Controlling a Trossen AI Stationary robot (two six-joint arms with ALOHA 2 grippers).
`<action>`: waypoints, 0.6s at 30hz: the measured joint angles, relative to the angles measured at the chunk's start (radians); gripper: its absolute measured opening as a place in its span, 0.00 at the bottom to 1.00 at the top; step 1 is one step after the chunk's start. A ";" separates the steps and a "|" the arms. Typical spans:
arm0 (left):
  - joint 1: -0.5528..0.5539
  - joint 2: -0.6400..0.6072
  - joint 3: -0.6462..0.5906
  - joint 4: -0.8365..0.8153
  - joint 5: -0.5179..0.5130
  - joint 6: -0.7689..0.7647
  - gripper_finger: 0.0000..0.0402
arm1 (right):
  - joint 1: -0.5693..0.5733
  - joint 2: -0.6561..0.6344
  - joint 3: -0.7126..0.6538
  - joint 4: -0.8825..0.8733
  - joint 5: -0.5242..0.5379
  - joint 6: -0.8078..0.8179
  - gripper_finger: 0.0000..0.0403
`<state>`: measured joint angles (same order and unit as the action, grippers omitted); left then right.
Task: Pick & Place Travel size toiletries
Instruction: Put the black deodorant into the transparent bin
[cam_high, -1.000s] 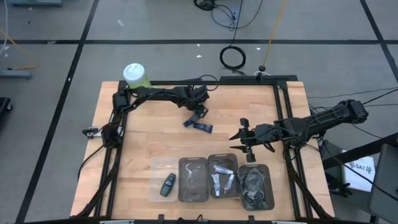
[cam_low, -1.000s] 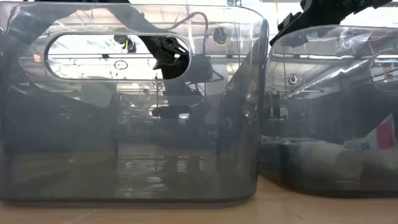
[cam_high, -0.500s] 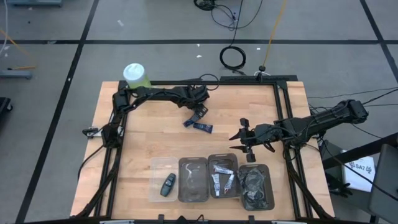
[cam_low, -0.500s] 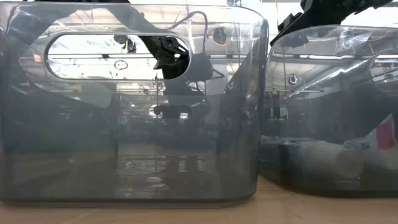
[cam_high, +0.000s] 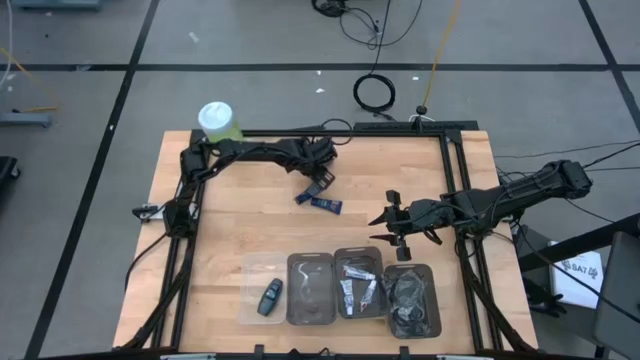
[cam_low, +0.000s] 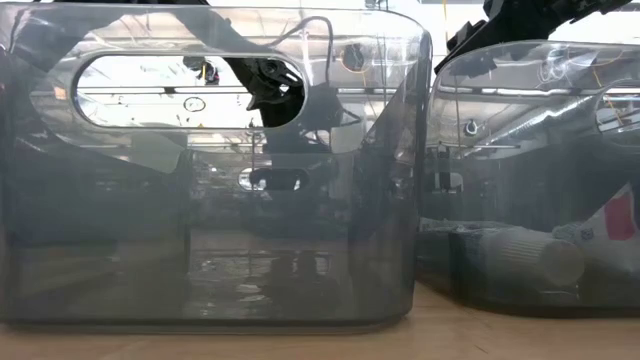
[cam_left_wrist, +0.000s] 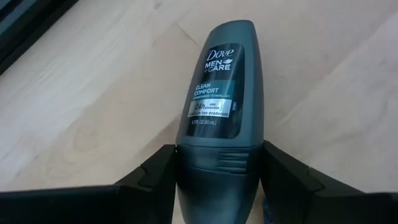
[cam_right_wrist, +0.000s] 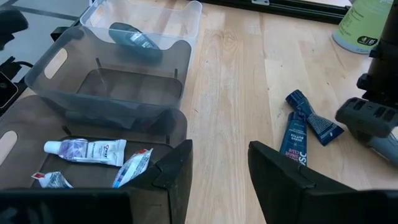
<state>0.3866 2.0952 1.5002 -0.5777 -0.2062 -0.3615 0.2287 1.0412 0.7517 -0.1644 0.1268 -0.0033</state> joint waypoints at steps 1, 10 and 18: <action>-0.004 -0.003 0.000 -0.004 0.000 0.001 0.44 | 0.000 0.000 0.000 -0.002 0.000 0.000 0.36; -0.065 -0.116 0.000 -0.007 -0.029 0.041 0.44 | 0.000 -0.002 0.000 -0.030 0.002 0.000 0.36; -0.232 -0.299 -0.018 -0.002 -0.171 0.116 0.44 | 0.006 -0.087 -0.001 -0.117 0.003 0.044 0.36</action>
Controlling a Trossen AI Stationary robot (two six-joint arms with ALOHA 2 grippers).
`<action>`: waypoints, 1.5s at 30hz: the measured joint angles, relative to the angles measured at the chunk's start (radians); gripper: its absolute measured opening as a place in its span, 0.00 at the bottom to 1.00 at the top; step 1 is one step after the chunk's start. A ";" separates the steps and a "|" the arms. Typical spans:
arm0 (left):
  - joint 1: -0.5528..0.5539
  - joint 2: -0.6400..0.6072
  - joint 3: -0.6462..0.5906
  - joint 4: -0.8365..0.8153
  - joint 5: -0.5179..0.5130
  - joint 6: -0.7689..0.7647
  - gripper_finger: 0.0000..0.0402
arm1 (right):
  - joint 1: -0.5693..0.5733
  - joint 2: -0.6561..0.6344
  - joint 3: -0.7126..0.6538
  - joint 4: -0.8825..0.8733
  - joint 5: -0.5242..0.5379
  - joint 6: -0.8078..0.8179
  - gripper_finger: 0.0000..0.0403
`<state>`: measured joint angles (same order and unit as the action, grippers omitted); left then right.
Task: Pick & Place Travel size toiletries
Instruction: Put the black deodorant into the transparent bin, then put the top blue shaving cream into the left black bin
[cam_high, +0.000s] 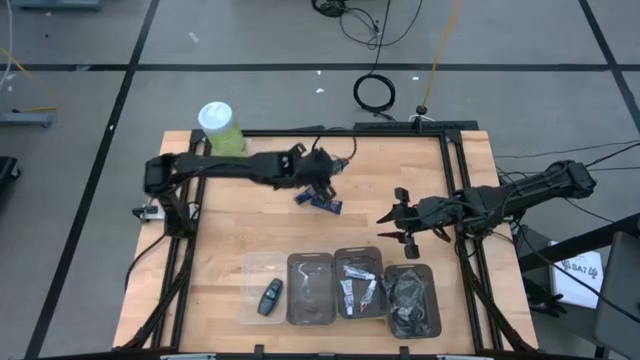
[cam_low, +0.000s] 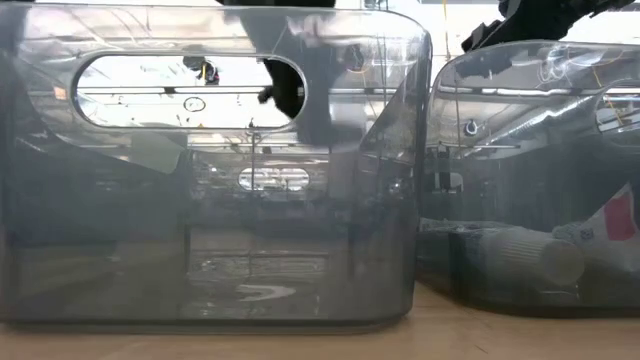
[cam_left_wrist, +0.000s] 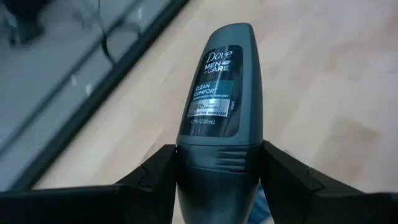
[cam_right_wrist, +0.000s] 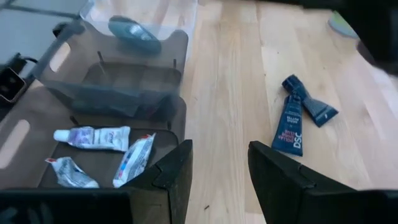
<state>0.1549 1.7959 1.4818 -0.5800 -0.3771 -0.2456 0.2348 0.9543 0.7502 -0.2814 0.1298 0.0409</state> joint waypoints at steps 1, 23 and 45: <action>-0.027 -0.022 -0.007 0.010 -0.022 0.013 0.44 | 0.003 -0.014 -0.006 0.007 0.000 0.000 0.36; -0.734 -0.412 -0.370 0.014 -0.248 -0.631 0.44 | 0.009 -0.226 -0.105 0.029 0.031 0.000 0.36; -1.062 -0.406 -0.394 -0.264 -0.249 -1.383 0.09 | 0.009 -0.225 -0.105 0.029 0.027 -0.002 0.36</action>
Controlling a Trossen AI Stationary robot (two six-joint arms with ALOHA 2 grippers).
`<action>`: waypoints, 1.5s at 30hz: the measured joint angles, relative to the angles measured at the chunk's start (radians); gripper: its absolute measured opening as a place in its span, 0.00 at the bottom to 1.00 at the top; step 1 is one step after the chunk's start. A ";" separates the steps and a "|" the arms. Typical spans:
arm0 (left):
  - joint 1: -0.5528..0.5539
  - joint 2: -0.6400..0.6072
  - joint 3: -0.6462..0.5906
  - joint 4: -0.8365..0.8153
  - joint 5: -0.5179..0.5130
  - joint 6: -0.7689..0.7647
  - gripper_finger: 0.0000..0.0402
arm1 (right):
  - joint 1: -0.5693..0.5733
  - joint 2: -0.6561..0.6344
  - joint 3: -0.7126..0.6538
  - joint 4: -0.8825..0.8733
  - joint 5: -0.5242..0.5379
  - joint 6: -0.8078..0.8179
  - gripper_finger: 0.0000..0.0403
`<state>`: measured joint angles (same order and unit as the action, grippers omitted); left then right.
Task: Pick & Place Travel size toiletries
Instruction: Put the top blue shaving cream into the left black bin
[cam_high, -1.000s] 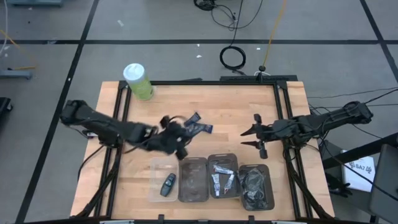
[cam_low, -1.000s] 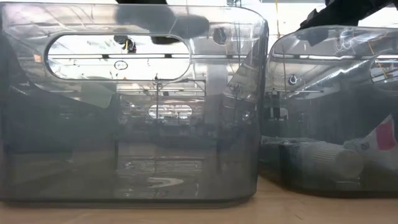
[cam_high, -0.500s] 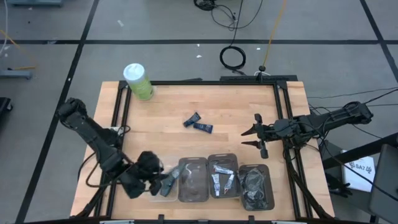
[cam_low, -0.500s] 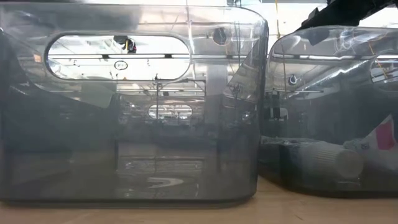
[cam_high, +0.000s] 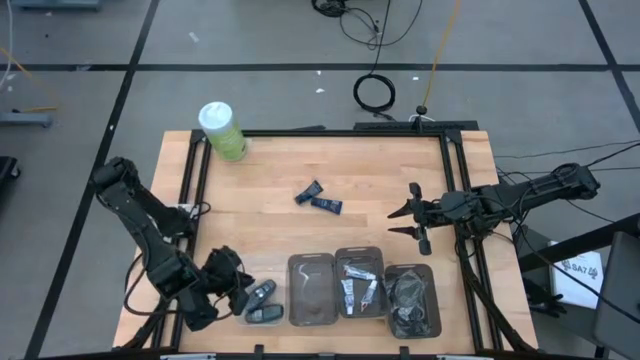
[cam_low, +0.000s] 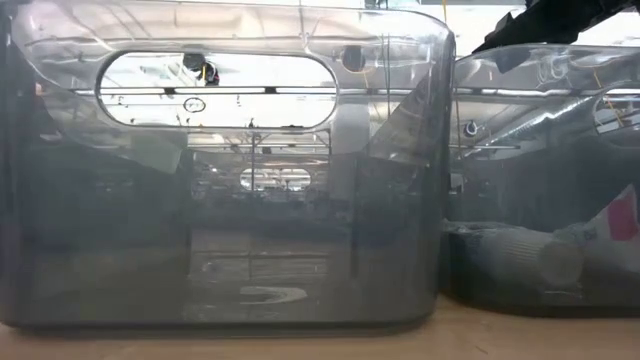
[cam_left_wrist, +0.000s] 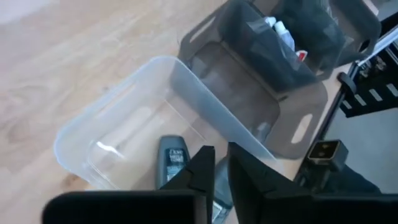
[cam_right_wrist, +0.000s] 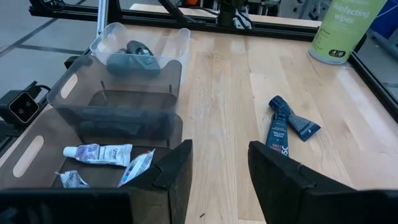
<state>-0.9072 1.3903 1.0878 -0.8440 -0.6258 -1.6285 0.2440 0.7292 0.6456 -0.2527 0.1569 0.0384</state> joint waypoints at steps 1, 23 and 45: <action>0.001 0.000 0.000 -0.001 -0.004 0.008 0.08 | 0.000 0.000 0.000 0.000 0.000 0.000 0.36; 0.324 0.000 0.000 0.152 -0.231 0.744 0.03 | 0.000 0.000 0.000 0.001 0.001 -0.001 0.36; 0.965 0.187 0.002 0.400 0.214 1.239 0.56 | -0.009 -0.212 -0.144 0.118 -0.032 -0.106 0.36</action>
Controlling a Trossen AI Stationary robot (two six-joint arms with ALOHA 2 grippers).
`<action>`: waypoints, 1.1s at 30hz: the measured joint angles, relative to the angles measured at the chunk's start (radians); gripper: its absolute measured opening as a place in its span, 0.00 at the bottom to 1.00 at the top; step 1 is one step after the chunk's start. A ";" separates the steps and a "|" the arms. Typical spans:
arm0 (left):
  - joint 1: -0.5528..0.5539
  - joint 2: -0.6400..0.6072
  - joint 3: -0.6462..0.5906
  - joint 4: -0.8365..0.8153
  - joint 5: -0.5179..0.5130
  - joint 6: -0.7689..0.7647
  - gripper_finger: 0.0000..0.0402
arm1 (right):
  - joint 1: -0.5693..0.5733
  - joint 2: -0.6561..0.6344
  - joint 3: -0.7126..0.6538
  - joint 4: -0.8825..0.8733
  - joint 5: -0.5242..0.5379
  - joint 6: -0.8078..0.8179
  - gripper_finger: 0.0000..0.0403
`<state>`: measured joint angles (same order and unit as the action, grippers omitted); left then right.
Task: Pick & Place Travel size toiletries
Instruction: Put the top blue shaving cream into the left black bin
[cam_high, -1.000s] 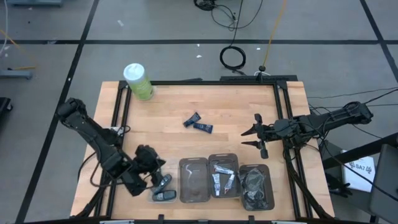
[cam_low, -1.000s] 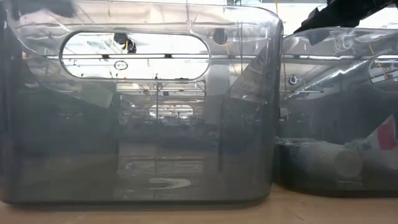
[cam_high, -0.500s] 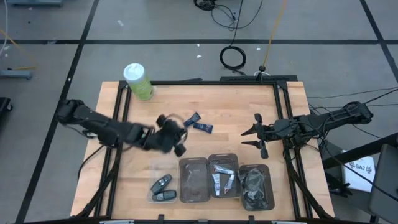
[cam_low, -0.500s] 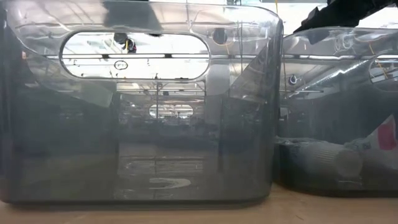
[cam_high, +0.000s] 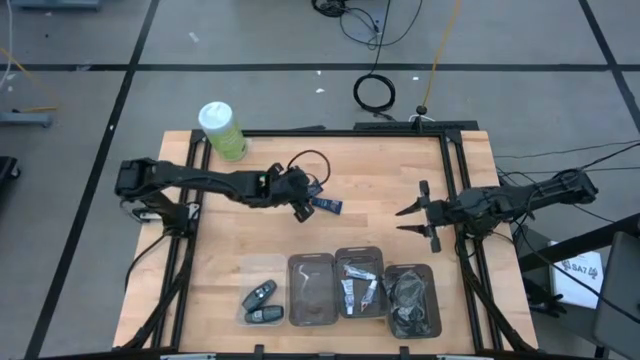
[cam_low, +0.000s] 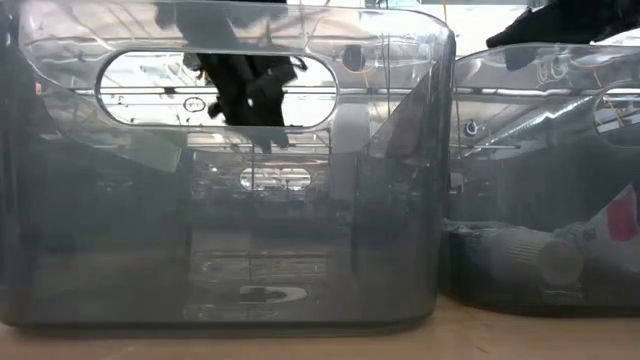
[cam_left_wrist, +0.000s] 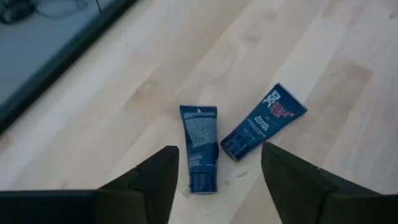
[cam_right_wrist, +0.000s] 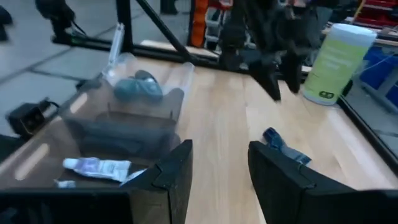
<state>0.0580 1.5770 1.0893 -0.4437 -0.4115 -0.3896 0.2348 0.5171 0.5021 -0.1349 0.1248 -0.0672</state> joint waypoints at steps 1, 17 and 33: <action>0.015 0.017 0.000 0.008 0.023 -0.001 0.58 | 0.000 -0.024 -0.007 -0.005 -0.018 0.005 0.36; 0.110 0.187 0.000 0.084 0.116 0.002 0.62 | 0.000 -0.368 -0.266 0.114 -0.127 0.085 0.36; 0.110 0.181 0.000 0.078 0.126 -0.004 0.62 | -0.124 -0.514 -0.385 0.127 -0.130 0.120 0.36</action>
<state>0.1680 1.7580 1.0893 -0.3654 -0.2852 -0.3935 0.1104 0.0027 0.1173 -0.0076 -0.0050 0.0532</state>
